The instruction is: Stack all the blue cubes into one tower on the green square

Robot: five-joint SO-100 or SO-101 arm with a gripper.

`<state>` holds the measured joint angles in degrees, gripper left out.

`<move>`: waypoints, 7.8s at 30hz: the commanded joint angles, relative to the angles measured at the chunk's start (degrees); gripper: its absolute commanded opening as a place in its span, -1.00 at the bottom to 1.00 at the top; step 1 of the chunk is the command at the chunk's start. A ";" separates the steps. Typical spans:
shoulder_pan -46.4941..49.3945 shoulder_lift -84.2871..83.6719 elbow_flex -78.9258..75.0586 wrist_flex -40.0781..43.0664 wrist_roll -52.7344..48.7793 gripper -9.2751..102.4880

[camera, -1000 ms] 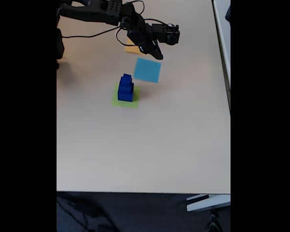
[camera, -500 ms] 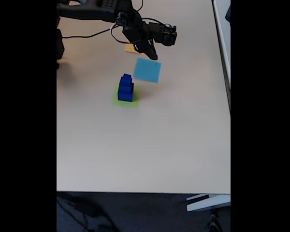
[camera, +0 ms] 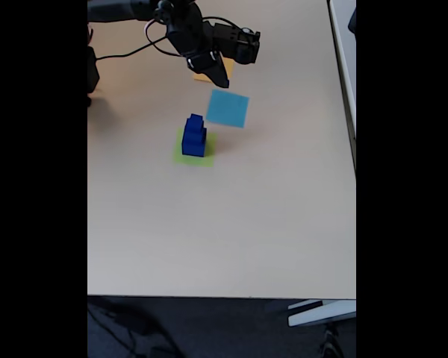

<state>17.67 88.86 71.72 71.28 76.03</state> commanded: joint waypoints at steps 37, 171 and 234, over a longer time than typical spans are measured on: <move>8.44 4.83 4.48 5.98 0.53 -0.82; 10.72 2.99 7.91 1.58 -1.67 -0.68; -8.44 84.90 73.30 -18.72 -48.96 -0.83</move>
<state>10.11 168.22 141.50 54.67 28.74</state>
